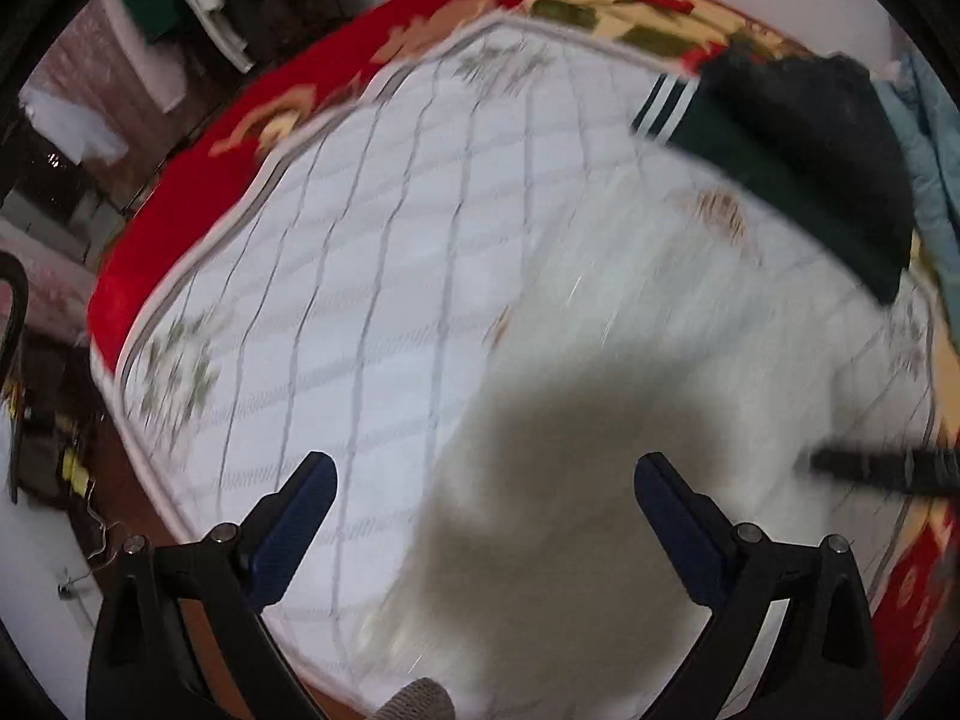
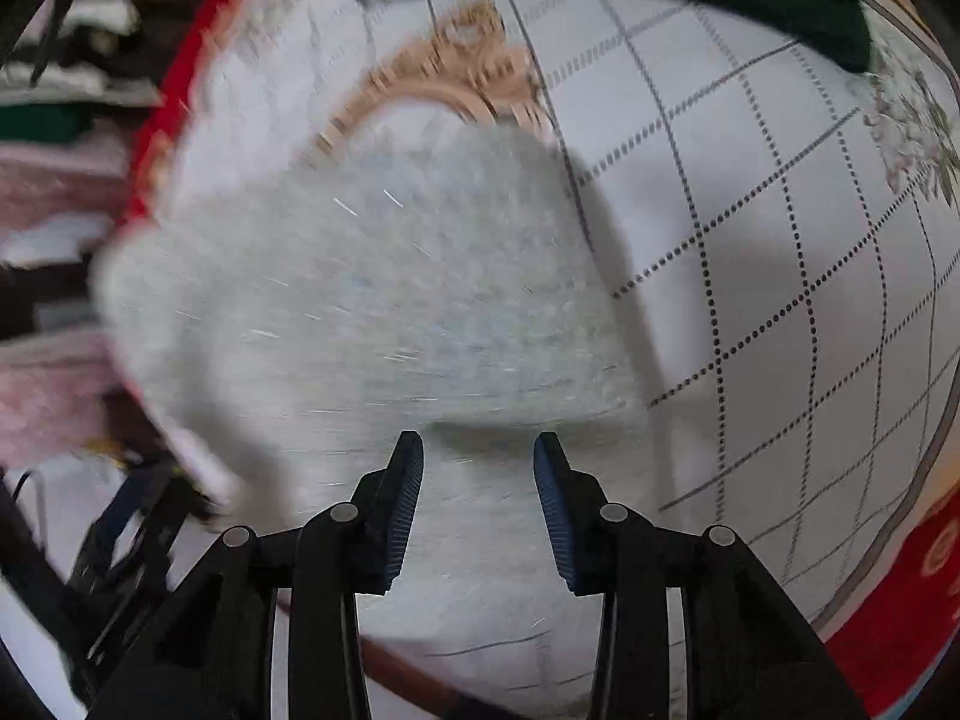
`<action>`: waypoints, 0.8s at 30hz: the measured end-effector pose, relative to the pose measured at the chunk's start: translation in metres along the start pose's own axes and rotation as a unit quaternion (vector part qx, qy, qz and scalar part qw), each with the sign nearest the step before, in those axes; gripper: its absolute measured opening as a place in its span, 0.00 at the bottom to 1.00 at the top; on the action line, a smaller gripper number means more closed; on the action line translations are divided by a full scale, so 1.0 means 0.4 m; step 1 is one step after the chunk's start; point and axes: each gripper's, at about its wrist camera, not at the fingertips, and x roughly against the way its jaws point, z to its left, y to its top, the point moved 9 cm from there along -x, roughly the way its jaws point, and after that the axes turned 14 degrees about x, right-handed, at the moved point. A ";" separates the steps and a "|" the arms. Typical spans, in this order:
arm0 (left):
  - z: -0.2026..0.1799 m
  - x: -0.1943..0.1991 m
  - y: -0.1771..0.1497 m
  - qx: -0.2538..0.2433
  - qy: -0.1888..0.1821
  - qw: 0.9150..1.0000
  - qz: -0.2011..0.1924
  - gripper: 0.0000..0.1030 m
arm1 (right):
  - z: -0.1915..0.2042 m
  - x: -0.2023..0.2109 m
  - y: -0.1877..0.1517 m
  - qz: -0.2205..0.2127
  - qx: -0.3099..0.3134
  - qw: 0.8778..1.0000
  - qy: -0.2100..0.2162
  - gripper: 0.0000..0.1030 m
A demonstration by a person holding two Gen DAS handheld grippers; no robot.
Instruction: Fold large clothes
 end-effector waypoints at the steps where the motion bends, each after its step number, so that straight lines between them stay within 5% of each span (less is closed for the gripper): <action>1: -0.017 -0.025 0.019 0.007 0.003 1.000 0.000 0.99 | 0.006 0.015 0.008 -0.010 -0.004 1.000 0.010 0.40; 3: -0.026 -0.118 0.060 0.018 0.021 0.999 0.019 1.00 | 0.031 0.038 0.049 -0.038 0.000 0.999 0.031 0.40; 6: -0.008 -0.261 0.046 0.024 0.016 0.998 0.060 1.00 | 0.058 -0.021 0.112 -0.024 0.020 0.999 0.013 0.40; 10: 0.013 -0.277 0.040 0.051 -0.023 0.996 0.071 1.00 | 0.057 -0.183 0.177 0.025 0.055 0.997 -0.041 0.40; 13: 0.051 -0.208 0.048 0.087 -0.048 0.993 0.064 1.00 | 0.075 -0.139 0.185 0.041 0.069 0.997 -0.016 0.42; 15: 0.100 -0.132 0.040 0.102 -0.059 0.992 0.044 1.00 | 0.074 -0.089 0.182 0.012 0.063 0.998 0.030 0.58; 16: 0.127 -0.103 0.028 0.112 -0.060 0.991 0.038 1.00 | 0.055 -0.051 0.171 -0.016 0.052 0.997 0.049 0.83; 17: 0.152 -0.090 0.021 0.121 -0.055 0.990 0.037 0.99 | 0.029 -0.029 0.157 -0.031 0.043 0.997 0.049 0.96; 21: 0.234 -0.108 -0.078 0.179 -0.061 0.979 0.072 0.99 | -0.089 -0.053 0.091 -0.033 0.001 0.997 0.067 0.96; 24: 0.232 -0.156 -0.131 0.193 -0.078 0.974 0.091 0.99 | -0.145 -0.163 0.053 -0.002 -0.026 0.992 0.120 0.96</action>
